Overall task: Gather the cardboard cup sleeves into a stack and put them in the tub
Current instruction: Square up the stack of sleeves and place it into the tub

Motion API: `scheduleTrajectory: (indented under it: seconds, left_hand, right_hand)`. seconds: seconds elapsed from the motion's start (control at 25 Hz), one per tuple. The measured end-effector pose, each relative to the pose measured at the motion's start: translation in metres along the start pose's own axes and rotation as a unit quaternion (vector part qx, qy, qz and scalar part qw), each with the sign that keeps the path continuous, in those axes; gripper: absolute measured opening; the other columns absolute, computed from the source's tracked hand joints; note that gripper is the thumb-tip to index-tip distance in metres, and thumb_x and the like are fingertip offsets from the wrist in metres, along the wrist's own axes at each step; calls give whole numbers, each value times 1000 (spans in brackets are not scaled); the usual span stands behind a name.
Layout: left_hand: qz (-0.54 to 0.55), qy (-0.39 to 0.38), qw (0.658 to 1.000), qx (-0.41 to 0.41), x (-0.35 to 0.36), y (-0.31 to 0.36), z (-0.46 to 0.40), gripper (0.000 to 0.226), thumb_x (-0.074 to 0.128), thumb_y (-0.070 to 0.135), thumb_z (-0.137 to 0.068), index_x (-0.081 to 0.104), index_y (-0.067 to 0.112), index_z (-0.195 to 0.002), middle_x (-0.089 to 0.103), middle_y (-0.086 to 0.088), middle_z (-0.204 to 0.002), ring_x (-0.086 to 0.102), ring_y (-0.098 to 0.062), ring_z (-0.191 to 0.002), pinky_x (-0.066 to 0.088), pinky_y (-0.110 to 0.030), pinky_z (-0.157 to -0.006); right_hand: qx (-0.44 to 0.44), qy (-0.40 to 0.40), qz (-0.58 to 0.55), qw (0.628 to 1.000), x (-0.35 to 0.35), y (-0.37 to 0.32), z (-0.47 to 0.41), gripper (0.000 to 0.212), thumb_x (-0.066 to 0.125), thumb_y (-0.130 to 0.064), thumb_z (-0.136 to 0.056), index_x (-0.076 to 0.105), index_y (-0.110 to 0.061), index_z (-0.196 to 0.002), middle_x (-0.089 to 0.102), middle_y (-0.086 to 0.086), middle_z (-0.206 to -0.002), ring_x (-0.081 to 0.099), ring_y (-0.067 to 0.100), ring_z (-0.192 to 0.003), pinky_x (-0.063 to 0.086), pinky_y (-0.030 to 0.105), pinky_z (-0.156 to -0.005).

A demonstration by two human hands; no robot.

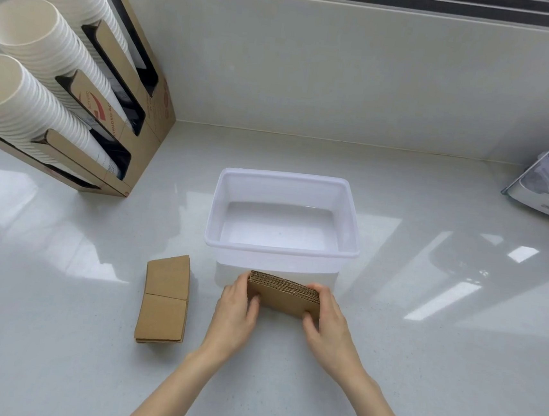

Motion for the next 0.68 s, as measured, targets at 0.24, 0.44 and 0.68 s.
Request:
scheduleTrajectory:
  seconds: [0.24,0.44,0.68]
  left_hand:
    - [35,-4,999,33,-22,12,2,29,43,9,-89,45,9,-118,55,-3,-104,48,-18,-95,29,-13,-71]
    - [60,1,997,39,-65,19,3,22,47,15,-89,47,27,-107,56,9,-95,51,-1,-88,37,-2,-68]
    - [269,56,958,-81,-113,-12,5,12,49,12,-89,55,15,-99,60,4,-90,57,-12,-84,47,-20,-77]
  right_hand:
    - [22,-8,-37,999,-5,-16,1,35,47,-6,-83,39,-35,-101,57,-5,-96,53,0,-77,39,2,-63]
    - [26,-60,-74,995,5,-44,-3,33,50,-11,-81,45,-37,-101,59,-7,-97,53,1,-73,41,3,-60]
    - [42,-159,-114,980,41,-81,-9,26,54,-23,-83,48,-26,-108,58,-15,-86,52,2,-65,42,7,-56]
Point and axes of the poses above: each hand's wrist, its own z-axis away from the middle knuckle, its own x-axis out of the palm, y = z × x, the point moved 10 cm from there along -z, towards the middle knuckle
